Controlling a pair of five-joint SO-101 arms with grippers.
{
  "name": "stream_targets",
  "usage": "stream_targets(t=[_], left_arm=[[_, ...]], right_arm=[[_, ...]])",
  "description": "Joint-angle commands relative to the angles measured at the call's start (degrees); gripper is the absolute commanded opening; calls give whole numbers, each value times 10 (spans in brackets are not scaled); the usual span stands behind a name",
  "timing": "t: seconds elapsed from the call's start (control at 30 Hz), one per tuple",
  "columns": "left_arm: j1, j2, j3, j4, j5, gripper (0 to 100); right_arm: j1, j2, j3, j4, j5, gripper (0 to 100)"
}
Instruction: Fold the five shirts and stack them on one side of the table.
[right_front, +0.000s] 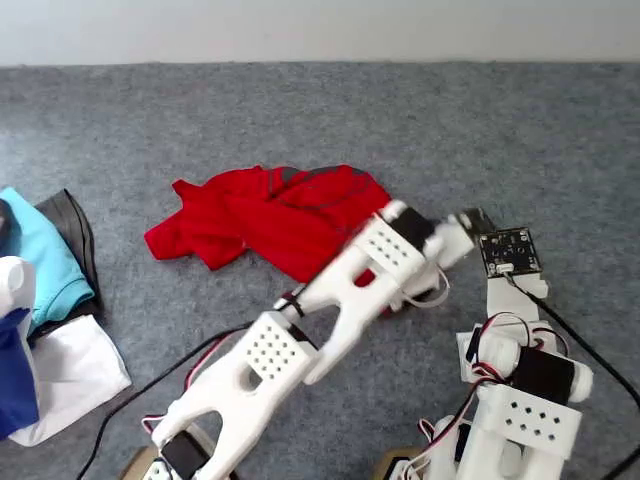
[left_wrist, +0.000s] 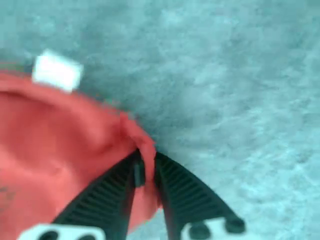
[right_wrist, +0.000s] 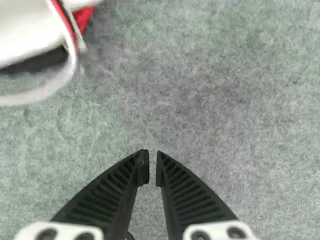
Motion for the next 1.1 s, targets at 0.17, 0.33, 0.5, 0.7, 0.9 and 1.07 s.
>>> stream_targets(t=[0.17, 0.33, 0.5, 0.7, 0.9, 1.07], left_arm=[[-28, -302, 135, 7, -9, 13], [-92, -489, 231, 6, -10, 13], [-180, -634, 262, 6, -15, 13], [-303, -757, 269, 6, -69, 13], [-418, -877, 347, 6, -82, 13], [-442, -1044, 508, 6, -128, 13]], right_arm=[[4, 1, -4, -4, 6, 39], [2, 1, -4, -9, 6, 39], [2, 1, -4, -9, 7, 40], [-61, 1, -33, -2, 8, 43], [-221, 7, -76, 10, 5, 43], [-260, 8, -76, -15, 4, 43]])
